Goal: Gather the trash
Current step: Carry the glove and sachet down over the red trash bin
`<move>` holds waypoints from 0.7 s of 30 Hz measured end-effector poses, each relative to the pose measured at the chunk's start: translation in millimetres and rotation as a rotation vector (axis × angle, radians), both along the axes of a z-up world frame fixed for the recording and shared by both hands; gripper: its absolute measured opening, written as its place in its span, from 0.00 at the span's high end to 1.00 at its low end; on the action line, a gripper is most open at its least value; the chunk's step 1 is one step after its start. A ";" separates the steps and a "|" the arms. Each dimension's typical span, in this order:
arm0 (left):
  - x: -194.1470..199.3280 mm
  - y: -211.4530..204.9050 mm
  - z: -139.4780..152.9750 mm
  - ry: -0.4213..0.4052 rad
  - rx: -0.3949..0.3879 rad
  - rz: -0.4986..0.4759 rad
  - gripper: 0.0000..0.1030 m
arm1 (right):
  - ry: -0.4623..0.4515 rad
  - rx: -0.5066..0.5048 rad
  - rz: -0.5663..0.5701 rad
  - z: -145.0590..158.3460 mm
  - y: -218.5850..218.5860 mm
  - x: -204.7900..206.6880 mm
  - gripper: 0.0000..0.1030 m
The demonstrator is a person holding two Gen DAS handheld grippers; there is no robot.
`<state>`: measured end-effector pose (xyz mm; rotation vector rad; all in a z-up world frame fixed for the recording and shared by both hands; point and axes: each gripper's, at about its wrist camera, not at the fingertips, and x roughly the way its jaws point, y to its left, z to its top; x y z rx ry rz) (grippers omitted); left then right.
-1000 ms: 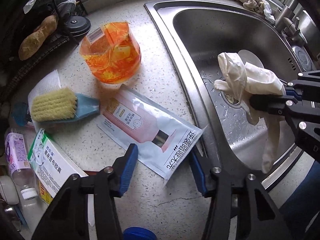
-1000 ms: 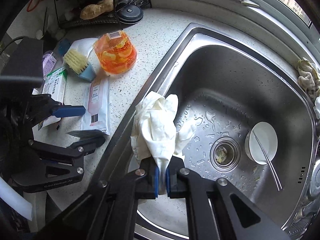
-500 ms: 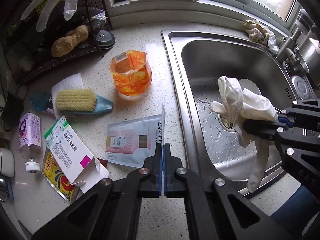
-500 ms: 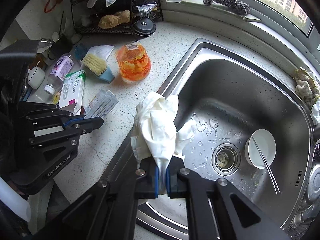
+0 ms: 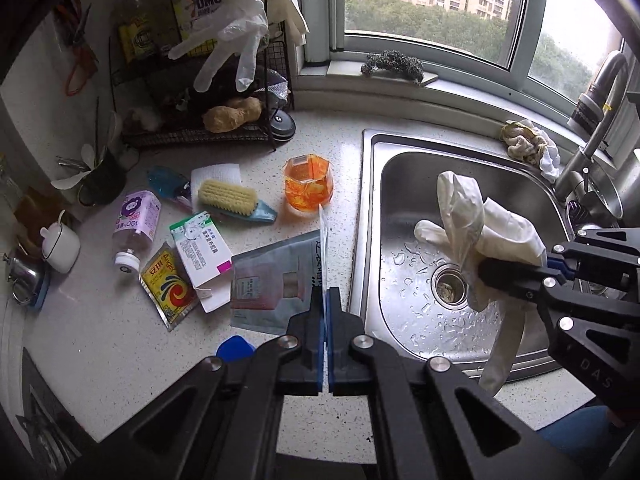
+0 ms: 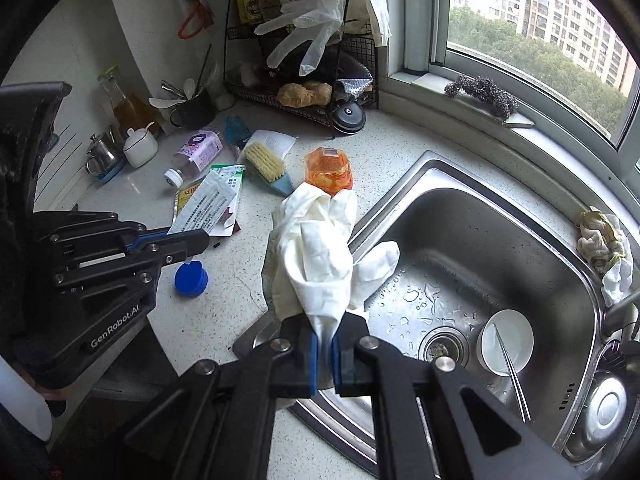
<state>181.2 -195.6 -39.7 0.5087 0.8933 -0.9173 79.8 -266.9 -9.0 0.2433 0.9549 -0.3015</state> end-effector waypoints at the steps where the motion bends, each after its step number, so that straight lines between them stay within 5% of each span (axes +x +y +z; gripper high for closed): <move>1: -6.5 7.5 4.1 -0.002 -0.007 0.023 1.00 | -0.009 -0.006 0.021 2.8 4.3 -5.5 0.95; 10: -68.5 76.4 10.0 -0.008 -0.025 0.228 1.00 | -0.033 -0.011 0.198 6.5 43.9 -45.1 0.95; 21: -128.5 162.0 -31.4 0.069 0.033 0.437 1.00 | 0.045 0.042 0.398 -29.4 105.4 -76.0 0.95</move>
